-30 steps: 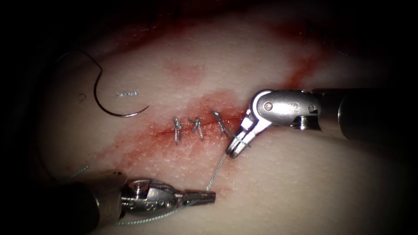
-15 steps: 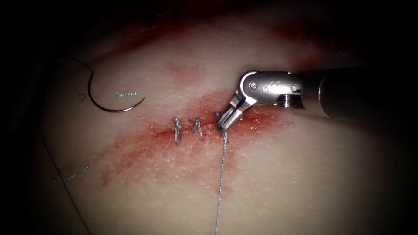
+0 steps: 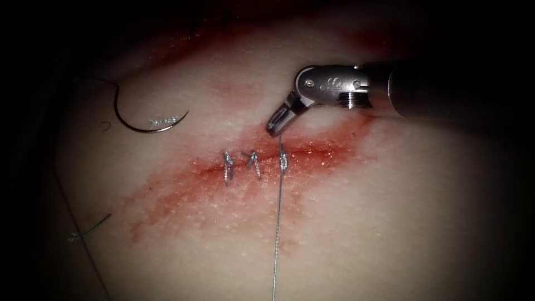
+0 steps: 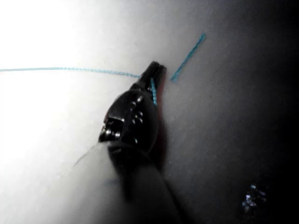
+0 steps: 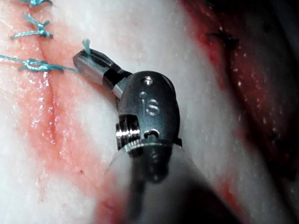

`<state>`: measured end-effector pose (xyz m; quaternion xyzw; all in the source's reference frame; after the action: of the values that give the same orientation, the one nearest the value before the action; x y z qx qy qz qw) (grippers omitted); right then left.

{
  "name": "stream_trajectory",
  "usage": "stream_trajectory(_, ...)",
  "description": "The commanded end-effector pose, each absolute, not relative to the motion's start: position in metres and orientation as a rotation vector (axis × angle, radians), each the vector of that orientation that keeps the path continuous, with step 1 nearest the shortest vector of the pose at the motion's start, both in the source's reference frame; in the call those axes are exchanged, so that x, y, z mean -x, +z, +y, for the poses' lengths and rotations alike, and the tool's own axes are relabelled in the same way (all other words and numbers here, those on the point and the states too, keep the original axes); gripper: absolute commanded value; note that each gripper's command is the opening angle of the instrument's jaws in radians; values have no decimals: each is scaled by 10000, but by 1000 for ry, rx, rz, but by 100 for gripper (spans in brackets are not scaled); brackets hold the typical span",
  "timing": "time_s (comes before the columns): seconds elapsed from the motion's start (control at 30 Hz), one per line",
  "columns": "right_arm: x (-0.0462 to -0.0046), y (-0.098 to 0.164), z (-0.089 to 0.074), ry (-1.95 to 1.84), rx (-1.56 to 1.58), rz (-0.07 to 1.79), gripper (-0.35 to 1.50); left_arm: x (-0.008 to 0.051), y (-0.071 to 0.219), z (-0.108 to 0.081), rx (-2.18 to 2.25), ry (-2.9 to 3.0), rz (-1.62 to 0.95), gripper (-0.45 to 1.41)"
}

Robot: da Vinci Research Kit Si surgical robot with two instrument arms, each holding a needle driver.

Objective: Wound Closure

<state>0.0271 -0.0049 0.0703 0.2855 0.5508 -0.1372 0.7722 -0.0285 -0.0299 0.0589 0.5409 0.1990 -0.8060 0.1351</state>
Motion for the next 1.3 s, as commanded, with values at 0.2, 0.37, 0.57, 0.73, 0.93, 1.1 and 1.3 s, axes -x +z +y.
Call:
stream_trajectory(0.2,-279,717,-25,-226,-551,1172,-35,302,599,-331,-1558,-2315,616,-45)
stream_trajectory(0.37,-283,724,-13,-134,-481,1165,-35,308,604,-353,-1564,-2295,645,-45)
stream_trajectory(0.57,-281,726,-5,-78,-414,1164,-35,309,609,-366,-1568,-2278,666,-45)
stream_trajectory(0.73,-281,724,-2,-53,-361,1169,-35,309,609,-368,-1570,-2260,687,-45)
stream_trajectory(0.93,-281,725,-9,-41,-363,1188,-35,308,603,-362,-1574,-2272,670,-45)
stream_trajectory(1.1,-282,712,-21,-53,-371,1192,-10,303,569,-316,-1615,-2317,564,-45)
stream_trajectory(1.3,-275,682,-24,43,-282,1177,106,299,518,-235,-1627,-2361,374,-45)
